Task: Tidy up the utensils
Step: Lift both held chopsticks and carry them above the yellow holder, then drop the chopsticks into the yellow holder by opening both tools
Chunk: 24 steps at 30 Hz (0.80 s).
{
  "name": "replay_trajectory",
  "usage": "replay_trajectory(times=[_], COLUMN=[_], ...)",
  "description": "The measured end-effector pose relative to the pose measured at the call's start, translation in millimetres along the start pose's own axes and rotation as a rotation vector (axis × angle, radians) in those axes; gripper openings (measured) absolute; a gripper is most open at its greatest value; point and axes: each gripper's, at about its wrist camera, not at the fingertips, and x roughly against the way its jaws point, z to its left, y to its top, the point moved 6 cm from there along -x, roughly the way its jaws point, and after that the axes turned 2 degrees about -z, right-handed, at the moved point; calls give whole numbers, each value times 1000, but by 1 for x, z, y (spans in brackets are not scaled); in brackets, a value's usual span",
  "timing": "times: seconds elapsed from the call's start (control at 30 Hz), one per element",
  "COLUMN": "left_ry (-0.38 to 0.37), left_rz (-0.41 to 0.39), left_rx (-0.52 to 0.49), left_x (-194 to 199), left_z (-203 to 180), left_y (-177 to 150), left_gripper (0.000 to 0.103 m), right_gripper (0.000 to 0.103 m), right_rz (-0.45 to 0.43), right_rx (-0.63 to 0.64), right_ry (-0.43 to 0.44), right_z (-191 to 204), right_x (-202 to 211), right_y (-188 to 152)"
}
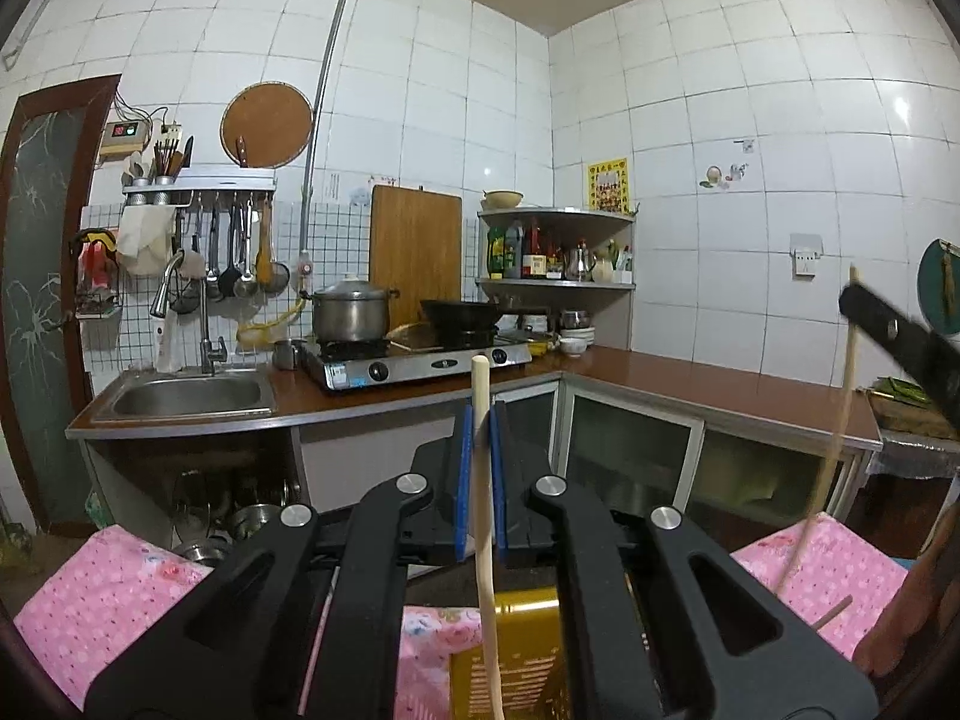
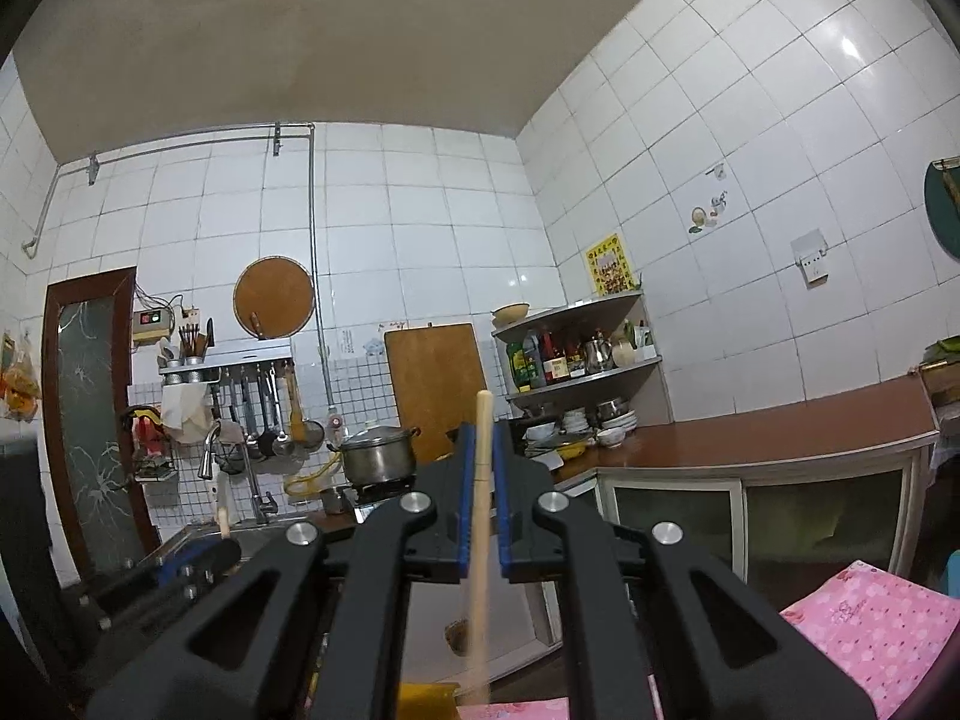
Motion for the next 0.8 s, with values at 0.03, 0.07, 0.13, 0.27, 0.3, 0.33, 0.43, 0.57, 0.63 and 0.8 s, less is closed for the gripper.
replay_trajectory(times=[0.03, 0.07, 0.13, 0.27, 0.3, 0.33, 0.43, 0.57, 0.63, 0.8], left_ry=[0, 0, 0, -6, -5, -4, 2, 1, -3, 2], left_rz=[3, 6, 9, 28, 37, 43, 70, 103, 122, 188], left_rx=[0, -3, -15, -27, -28, -30, -28, -12, -17, -3], left_x=[1, 1, 2, 4, 4, 4, 1, 1, 1, 3], left_z=[1, 1, 1, 0, 1, 1, 5, 11, 11, 16], left_y=[-3, -6, -10, -22, -26, -29, -37, -42, -45, -53], left_gripper=[4, 4, 4, 4, 4, 4, 4, 5, 5, 5], right_gripper=[6, 6, 6, 6, 6, 6, 6, 6, 6, 6], right_rz=[1, 3, 9, 64, 78, 100, 159, 261, 305, 439], right_rx=[-3, 0, 17, 34, 43, 60, 105, 123, 131, 151], right_ry=[2, 2, 4, 25, 30, 39, 54, 80, 81, 87], right_z=[1, 2, 4, 9, 10, 12, 16, 17, 17, 19], right_x=[0, -1, -2, -2, -2, 0, 4, 5, 4, 0], right_y=[1, 0, -4, -25, -29, -36, -54, -77, -86, -109])
